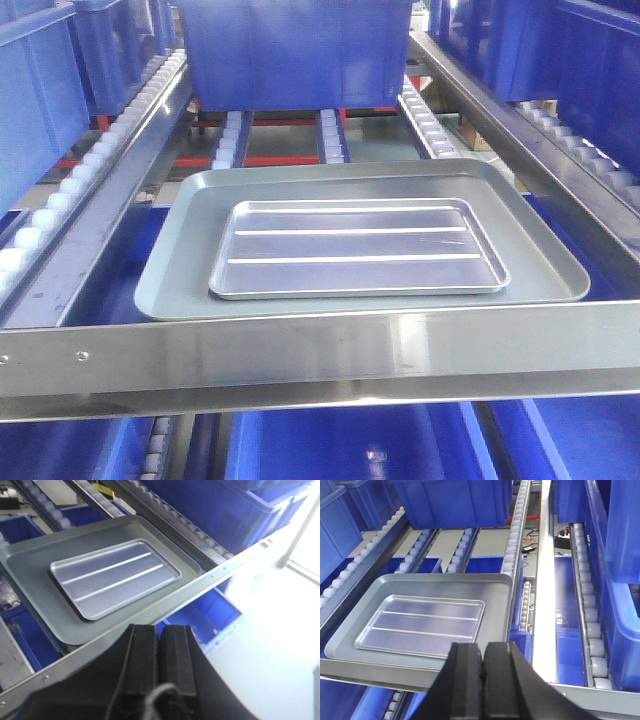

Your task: Grab silver tray and stack on right shelf

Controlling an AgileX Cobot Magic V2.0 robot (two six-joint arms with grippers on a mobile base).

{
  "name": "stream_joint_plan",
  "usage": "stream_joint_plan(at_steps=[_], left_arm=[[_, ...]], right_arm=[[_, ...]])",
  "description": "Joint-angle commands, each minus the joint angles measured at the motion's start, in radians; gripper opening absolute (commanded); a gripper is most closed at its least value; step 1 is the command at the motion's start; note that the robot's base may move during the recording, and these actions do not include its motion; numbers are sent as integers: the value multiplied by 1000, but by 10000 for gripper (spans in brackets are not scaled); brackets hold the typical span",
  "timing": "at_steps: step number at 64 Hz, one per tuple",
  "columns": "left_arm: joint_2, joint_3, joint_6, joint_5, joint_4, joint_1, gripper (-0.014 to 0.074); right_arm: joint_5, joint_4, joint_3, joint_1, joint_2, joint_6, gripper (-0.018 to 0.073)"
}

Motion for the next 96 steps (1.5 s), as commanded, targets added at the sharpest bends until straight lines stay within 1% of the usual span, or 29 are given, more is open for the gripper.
stream_joint_plan(at_steps=[1, 6, 9, 14, 20, 26, 29, 33, 36, 37, 39, 43, 45, 82, 86, 96], left_arm=[[-7, 33, 19, -188, -18, 67, -93], [-44, 109, 19, -275, -18, 181, -93], [-77, 156, 19, -314, -18, 266, -93], [-144, 227, 19, -341, -18, 385, -93], [-231, 298, 19, -358, -18, 510, -93], [-314, 364, 19, -365, -18, 618, -93], [-329, 392, 19, -377, -35, 660, -93], [-323, 445, 19, -451, -53, 724, -93], [-324, 491, 19, -552, -61, 753, -93], [-324, 498, 19, -553, -61, 764, -93], [-324, 485, 19, -514, -66, 778, -93], [-324, 489, 19, -543, -68, 792, -93], [-324, 489, 19, -538, -68, 794, -93], [-324, 489, 19, -538, -68, 794, -93], [-324, 489, 19, -538, -68, 794, -93], [-324, 489, 19, -538, -68, 794, -93]], right_arm=[[-86, -21, -26, 1, 12, -7, 55], [-86, -21, -26, 1, 12, -7, 55], [-86, -21, -26, 1, 12, -7, 55], [-86, -21, -26, 1, 12, -7, 55], [-86, -21, -26, 1, 12, -7, 55], [-86, -21, -26, 1, 12, -7, 55], [-86, -21, -26, 1, 12, -7, 55], [-86, -21, -26, 1, 12, -7, 55], [-84, -21, -26, 1, 12, -7, 55], [-84, -21, -26, 1, 12, -7, 55], [-86, -21, -26, 1, 12, -7, 55], [-86, -21, -26, 1, 12, -7, 55], [-86, -21, -26, 1, 12, -7, 55], [-86, -21, -26, 1, 12, -7, 55], [-95, -43, -26, 1, 12, -7, 55], [-86, -58, -21, -6, 12, -7, 55]])
